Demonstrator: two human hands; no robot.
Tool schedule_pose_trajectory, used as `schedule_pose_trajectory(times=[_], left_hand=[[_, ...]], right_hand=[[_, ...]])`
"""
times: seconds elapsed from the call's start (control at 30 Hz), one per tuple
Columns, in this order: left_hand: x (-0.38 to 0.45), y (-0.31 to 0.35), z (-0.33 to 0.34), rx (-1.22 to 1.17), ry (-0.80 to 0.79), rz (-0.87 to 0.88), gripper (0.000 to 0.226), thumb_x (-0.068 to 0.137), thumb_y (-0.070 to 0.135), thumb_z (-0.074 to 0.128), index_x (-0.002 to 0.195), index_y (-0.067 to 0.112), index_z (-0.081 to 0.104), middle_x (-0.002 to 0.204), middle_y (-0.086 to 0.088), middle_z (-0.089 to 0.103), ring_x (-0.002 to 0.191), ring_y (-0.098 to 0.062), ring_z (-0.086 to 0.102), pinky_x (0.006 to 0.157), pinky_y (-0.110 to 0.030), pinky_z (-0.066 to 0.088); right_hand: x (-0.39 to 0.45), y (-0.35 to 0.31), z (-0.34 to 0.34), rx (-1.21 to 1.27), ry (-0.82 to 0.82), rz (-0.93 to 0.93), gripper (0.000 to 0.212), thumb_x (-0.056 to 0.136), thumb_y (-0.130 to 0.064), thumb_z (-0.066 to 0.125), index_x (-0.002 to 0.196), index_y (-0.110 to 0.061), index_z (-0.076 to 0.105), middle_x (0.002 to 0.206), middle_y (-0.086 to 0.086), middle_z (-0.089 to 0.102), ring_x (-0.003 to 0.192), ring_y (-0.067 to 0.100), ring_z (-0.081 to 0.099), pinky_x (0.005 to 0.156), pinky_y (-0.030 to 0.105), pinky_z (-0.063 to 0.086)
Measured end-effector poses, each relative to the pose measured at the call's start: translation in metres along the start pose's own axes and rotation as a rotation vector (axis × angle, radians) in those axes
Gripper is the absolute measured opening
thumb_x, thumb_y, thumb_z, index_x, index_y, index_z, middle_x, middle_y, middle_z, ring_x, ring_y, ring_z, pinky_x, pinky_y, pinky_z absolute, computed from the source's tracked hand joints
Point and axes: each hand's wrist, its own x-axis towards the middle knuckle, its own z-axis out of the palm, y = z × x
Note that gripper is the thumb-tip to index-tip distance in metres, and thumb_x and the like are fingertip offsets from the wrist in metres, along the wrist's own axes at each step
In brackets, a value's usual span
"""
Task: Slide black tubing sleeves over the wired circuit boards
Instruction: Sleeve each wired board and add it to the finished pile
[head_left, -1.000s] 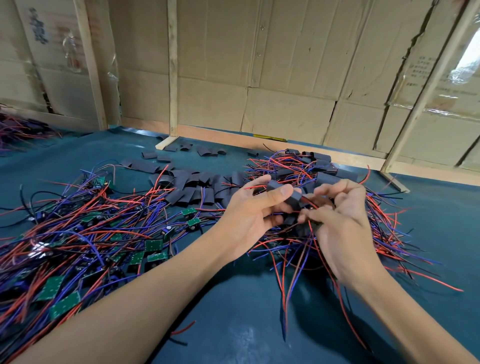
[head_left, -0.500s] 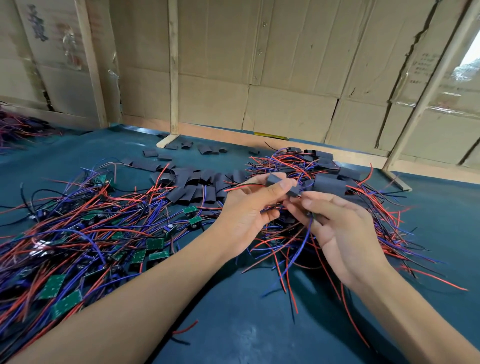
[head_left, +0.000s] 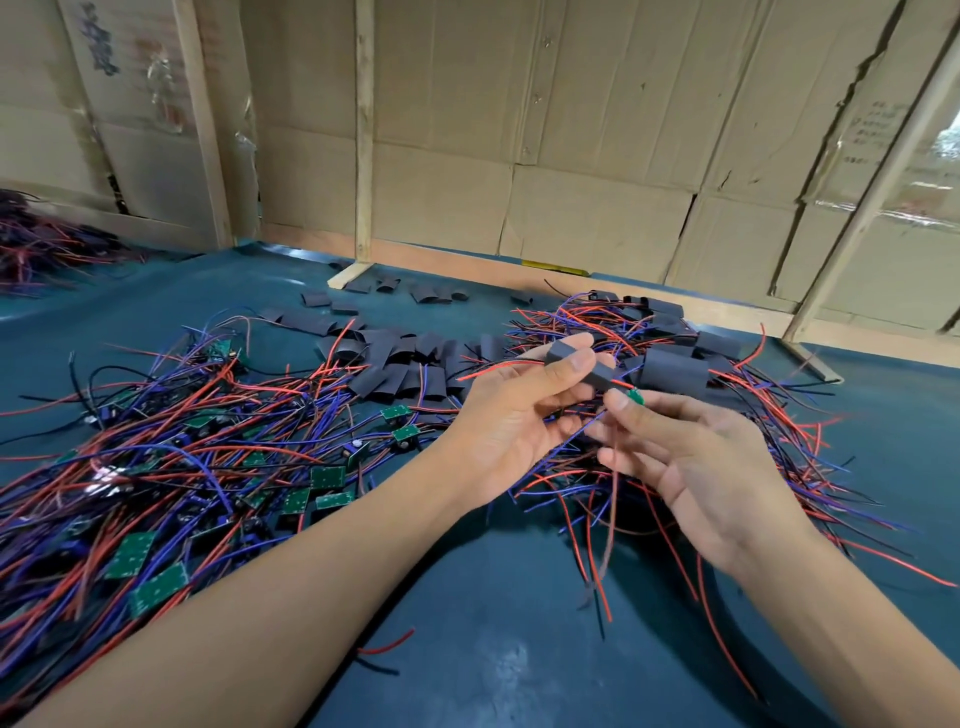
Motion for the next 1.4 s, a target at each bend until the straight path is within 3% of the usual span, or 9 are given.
schedule_pose_trajectory(times=[0.23, 0.43, 0.6, 0.8, 0.9, 1.07, 1.17, 1.27, 1.4], left_hand=[[-0.001, 0.000, 0.000, 0.155, 0.042, 0.038, 0.047, 0.080, 0.025, 0.075, 0.125, 0.013, 0.066, 0.107, -0.007, 0.073, 0.086, -0.015, 0.066, 0.081, -0.033, 0.048], [-0.001, 0.001, 0.001, 0.084, 0.008, 0.077, 0.041, 0.087, 0.018, 0.074, 0.125, 0.007, 0.062, 0.116, -0.016, 0.072, 0.088, -0.022, 0.066, 0.078, -0.035, 0.047], [-0.004, 0.004, 0.004, 0.038, -0.071, 0.076, 0.014, 0.089, 0.025, 0.072, 0.099, 0.016, 0.077, 0.120, -0.012, 0.071, 0.087, -0.014, 0.068, 0.067, -0.025, 0.042], [-0.005, 0.001, 0.006, 0.025, -0.012, 0.035, 0.021, 0.081, 0.027, 0.077, 0.098, 0.013, 0.076, 0.120, -0.017, 0.070, 0.100, -0.022, 0.062, 0.067, -0.023, 0.046], [-0.005, -0.001, 0.006, 0.048, 0.051, -0.003, 0.034, 0.080, 0.029, 0.078, 0.102, 0.004, 0.072, 0.112, -0.017, 0.072, 0.089, -0.019, 0.065, 0.065, -0.023, 0.051], [-0.005, -0.002, 0.006, 0.049, 0.119, -0.065, 0.036, 0.080, 0.032, 0.078, 0.102, 0.006, 0.068, 0.098, -0.013, 0.072, 0.080, -0.015, 0.068, 0.067, -0.024, 0.055], [-0.004, -0.001, 0.005, 0.056, 0.109, -0.082, 0.024, 0.080, 0.030, 0.079, 0.088, 0.010, 0.068, 0.096, -0.014, 0.072, 0.082, -0.018, 0.068, 0.066, -0.025, 0.055], [-0.005, 0.001, 0.007, 0.063, 0.105, -0.096, 0.032, 0.085, 0.028, 0.076, 0.105, 0.005, 0.064, 0.098, -0.014, 0.071, 0.082, -0.018, 0.067, 0.065, -0.025, 0.054], [-0.006, -0.001, 0.011, 0.087, 0.100, -0.114, 0.048, 0.078, 0.032, 0.077, 0.117, 0.009, 0.060, 0.079, -0.006, 0.067, 0.074, -0.016, 0.067, 0.069, -0.026, 0.055]], right_hand=[[-0.001, 0.005, -0.002, -0.050, -0.120, -0.154, 0.027, 0.082, -0.002, 0.068, 0.107, -0.009, 0.078, 0.088, 0.011, 0.071, 0.075, 0.022, 0.067, 0.069, 0.031, 0.060], [0.000, -0.003, -0.003, 0.048, -0.138, -0.103, 0.028, 0.083, 0.006, 0.064, 0.109, -0.002, 0.065, 0.088, 0.013, 0.072, 0.075, 0.027, 0.072, 0.078, 0.044, 0.062], [0.002, -0.009, -0.004, 0.066, -0.114, -0.018, 0.032, 0.069, -0.007, 0.075, 0.099, 0.004, 0.070, 0.081, 0.013, 0.067, 0.045, 0.011, 0.046, 0.056, 0.031, 0.058], [0.004, -0.008, -0.008, -0.028, -0.058, -0.060, 0.007, 0.084, 0.002, 0.068, 0.089, 0.002, 0.064, 0.064, 0.008, 0.056, 0.037, 0.007, 0.026, 0.033, 0.017, 0.022], [0.003, -0.005, -0.011, -0.268, 0.056, -0.242, 0.012, 0.087, 0.000, 0.072, 0.085, -0.006, 0.062, 0.049, -0.002, 0.048, 0.035, 0.009, 0.030, 0.037, 0.018, 0.024], [-0.003, 0.005, -0.011, -0.912, 0.131, -0.680, 0.017, 0.086, -0.017, 0.076, 0.085, -0.029, 0.063, 0.056, -0.002, 0.062, 0.050, 0.011, 0.050, 0.056, 0.018, 0.041], [-0.002, 0.007, -0.011, -1.048, 0.173, -0.890, 0.018, 0.084, -0.009, 0.078, 0.088, -0.021, 0.065, 0.056, -0.007, 0.052, 0.058, 0.017, 0.051, 0.064, 0.014, 0.039], [0.000, 0.009, -0.015, -1.106, 0.144, -1.083, 0.015, 0.081, 0.000, 0.079, 0.091, -0.007, 0.070, 0.072, -0.015, 0.047, 0.062, 0.012, 0.046, 0.064, 0.010, 0.037], [0.002, 0.011, -0.018, -1.187, 0.079, -1.158, 0.012, 0.083, 0.001, 0.077, 0.092, -0.004, 0.072, 0.091, 0.005, 0.067, 0.067, 0.002, 0.038, 0.064, 0.011, 0.038]])
